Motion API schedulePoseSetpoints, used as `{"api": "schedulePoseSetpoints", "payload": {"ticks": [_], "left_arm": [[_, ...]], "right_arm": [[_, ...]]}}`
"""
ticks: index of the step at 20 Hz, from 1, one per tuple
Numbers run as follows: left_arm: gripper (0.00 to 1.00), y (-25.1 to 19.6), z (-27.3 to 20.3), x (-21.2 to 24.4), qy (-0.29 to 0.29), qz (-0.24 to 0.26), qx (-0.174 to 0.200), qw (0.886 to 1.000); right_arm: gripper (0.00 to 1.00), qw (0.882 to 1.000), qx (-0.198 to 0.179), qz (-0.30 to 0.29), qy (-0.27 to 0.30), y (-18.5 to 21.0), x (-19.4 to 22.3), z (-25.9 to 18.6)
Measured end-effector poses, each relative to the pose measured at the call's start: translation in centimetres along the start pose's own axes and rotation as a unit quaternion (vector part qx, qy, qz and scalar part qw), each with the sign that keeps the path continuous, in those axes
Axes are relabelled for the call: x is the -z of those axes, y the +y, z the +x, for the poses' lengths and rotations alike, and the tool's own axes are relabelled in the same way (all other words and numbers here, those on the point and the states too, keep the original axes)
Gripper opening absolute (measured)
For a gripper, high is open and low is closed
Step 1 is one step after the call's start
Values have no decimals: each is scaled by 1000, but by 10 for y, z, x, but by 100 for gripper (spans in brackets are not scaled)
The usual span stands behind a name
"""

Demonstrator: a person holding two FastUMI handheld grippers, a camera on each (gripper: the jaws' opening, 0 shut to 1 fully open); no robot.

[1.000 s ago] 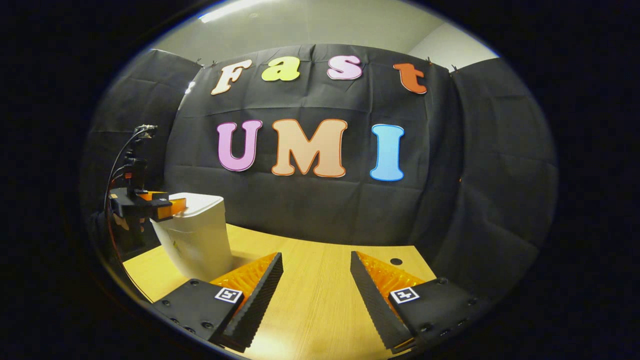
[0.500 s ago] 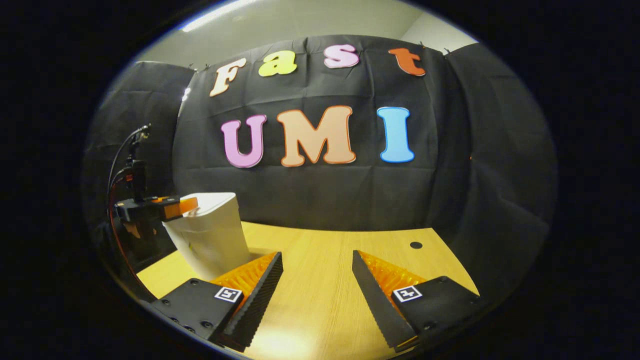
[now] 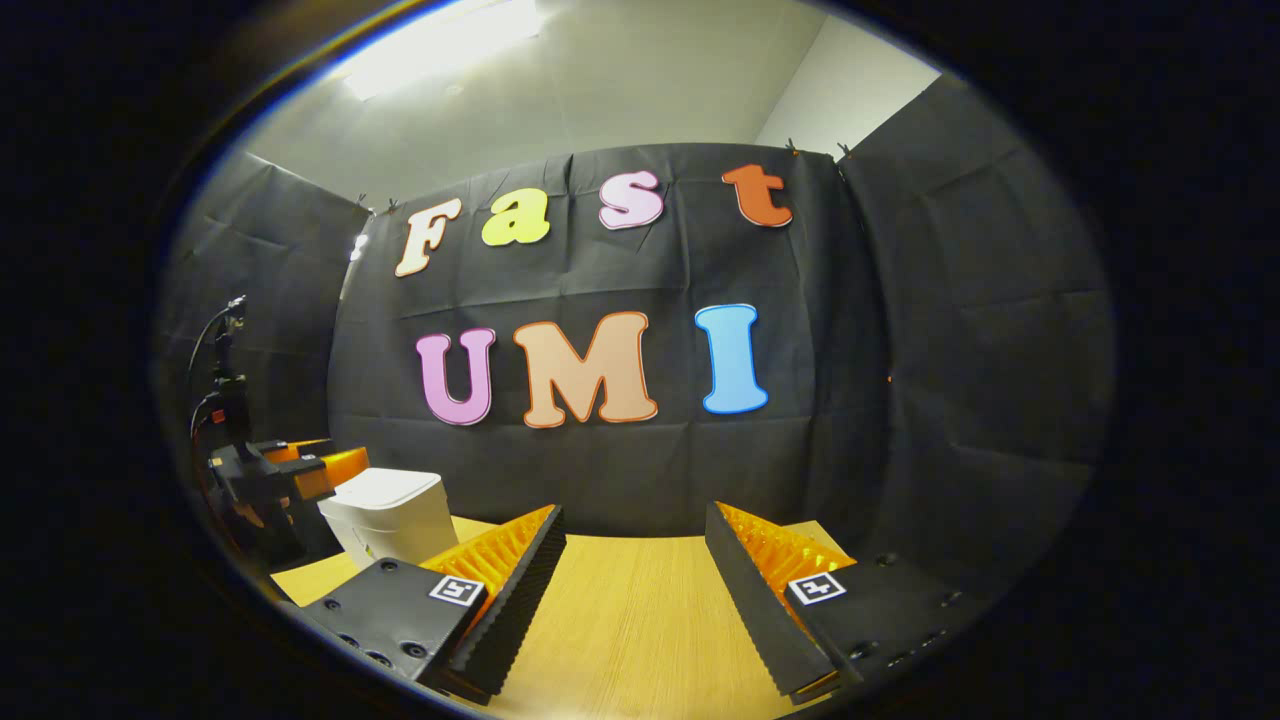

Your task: Press the lid of the desktop garbage bin to open it, pick up the crumpled paper on the desktop and throw it into the bin, then pick up the pop can on the desktop and drop it into the bin, and finally close the garbage bin lid.

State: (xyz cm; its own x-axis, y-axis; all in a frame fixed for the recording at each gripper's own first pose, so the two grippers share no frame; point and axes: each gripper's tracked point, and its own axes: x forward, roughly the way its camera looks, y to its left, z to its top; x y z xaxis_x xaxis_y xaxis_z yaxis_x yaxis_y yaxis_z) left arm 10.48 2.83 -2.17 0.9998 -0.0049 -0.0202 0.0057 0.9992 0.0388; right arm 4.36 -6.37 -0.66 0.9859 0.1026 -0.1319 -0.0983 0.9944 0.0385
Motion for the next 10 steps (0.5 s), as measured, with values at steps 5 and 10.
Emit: {"api": "schedulePoseSetpoints", "payload": {"ticks": [5,10], "left_arm": [[92,-94,-33,-13,-32,-21,67,997],[92,-136,-53,-21,-31,-47,140,989]], "right_arm": [[94,1000,-9,13,-23,-11,-18,-13],[95,997,16,28,-64,-5,-45,-31]]}}
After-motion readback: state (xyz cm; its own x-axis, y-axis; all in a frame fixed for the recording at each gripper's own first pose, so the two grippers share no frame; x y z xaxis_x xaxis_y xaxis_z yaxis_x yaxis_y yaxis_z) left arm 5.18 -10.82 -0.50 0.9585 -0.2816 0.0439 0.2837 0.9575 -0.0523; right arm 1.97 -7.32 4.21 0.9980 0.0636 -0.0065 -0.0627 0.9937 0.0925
